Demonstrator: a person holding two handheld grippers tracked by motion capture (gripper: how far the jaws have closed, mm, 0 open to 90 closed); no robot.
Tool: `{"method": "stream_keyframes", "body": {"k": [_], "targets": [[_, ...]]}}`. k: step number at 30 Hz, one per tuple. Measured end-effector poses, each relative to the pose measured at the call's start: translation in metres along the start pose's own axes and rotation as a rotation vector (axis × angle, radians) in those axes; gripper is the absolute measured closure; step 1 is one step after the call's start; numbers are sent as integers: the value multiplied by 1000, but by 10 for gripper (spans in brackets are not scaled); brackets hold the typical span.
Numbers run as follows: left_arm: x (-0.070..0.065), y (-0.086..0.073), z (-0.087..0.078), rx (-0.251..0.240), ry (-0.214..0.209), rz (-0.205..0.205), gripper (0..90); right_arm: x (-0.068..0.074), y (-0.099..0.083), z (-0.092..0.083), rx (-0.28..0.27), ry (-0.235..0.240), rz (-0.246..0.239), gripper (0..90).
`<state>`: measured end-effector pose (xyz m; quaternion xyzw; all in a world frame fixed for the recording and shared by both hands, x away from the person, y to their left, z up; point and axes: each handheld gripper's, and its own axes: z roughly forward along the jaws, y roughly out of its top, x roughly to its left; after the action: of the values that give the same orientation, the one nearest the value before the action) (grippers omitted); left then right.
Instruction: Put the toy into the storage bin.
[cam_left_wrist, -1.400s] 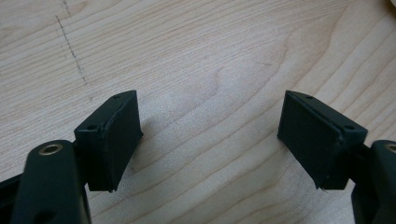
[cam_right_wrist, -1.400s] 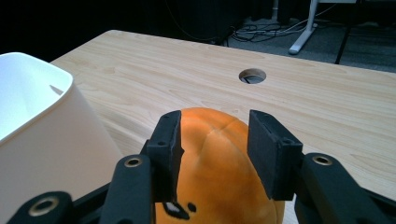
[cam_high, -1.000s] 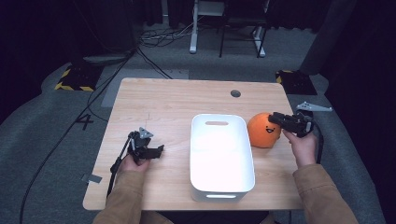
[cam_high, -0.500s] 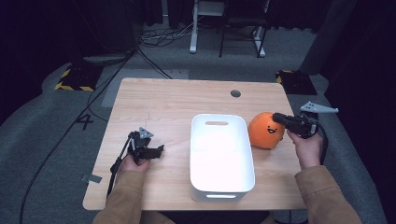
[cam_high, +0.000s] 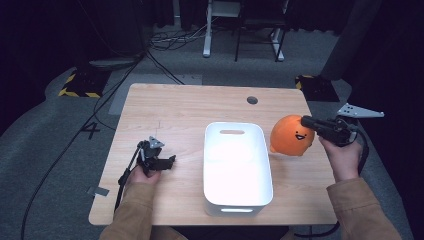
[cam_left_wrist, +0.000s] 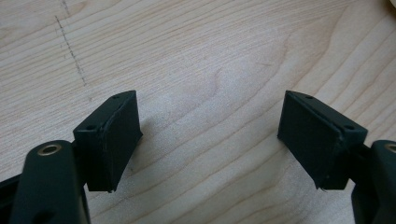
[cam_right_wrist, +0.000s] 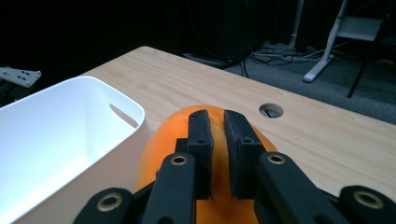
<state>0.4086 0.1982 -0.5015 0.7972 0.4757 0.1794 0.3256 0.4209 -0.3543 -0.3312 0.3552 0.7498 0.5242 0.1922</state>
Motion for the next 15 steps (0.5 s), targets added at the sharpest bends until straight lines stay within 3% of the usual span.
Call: {"method": "stream_keyframes", "body": {"k": [15], "targets": [[0,0,0,0,0,0,215,16,32,-30,-31,23,-43,814]]}}
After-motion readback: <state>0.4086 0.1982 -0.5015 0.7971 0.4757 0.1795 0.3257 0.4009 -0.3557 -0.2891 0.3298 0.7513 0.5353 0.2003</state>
